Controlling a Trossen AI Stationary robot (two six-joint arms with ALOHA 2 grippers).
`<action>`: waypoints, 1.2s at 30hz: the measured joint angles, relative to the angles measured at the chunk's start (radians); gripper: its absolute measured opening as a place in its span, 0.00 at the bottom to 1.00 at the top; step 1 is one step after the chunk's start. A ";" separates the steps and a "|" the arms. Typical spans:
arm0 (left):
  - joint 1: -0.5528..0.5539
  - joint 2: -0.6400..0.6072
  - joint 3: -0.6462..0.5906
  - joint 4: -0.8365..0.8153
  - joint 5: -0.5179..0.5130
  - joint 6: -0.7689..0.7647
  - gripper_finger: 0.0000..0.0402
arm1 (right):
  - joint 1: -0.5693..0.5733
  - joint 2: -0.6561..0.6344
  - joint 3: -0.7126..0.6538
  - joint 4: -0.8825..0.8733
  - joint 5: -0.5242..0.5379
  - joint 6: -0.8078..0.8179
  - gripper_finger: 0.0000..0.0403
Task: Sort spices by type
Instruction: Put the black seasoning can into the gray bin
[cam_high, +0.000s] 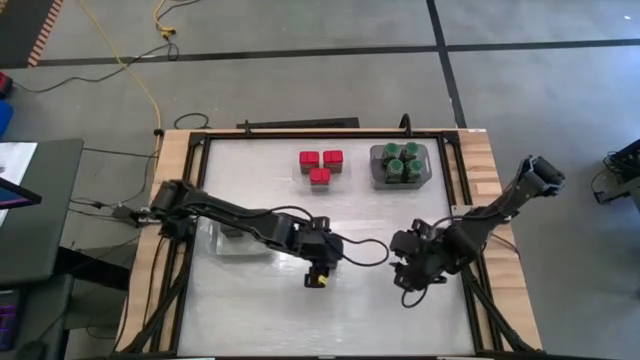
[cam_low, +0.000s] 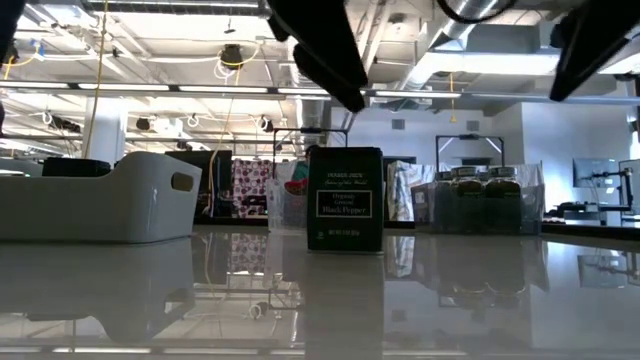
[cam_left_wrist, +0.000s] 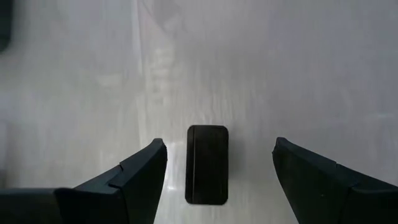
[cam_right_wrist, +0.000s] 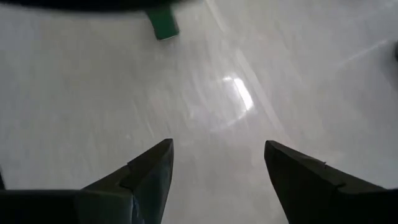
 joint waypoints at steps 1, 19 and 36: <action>0.003 0.014 0.012 -0.008 0.002 0.000 0.69 | 0.008 -0.015 -0.022 0.022 0.006 0.001 0.70; 0.047 0.124 0.037 -0.088 0.052 -0.065 0.69 | 0.103 -0.149 -0.181 0.135 0.021 -0.018 0.70; 0.042 0.168 0.024 -0.060 0.070 -0.062 0.69 | 0.102 -0.149 -0.181 0.128 0.021 -0.047 0.70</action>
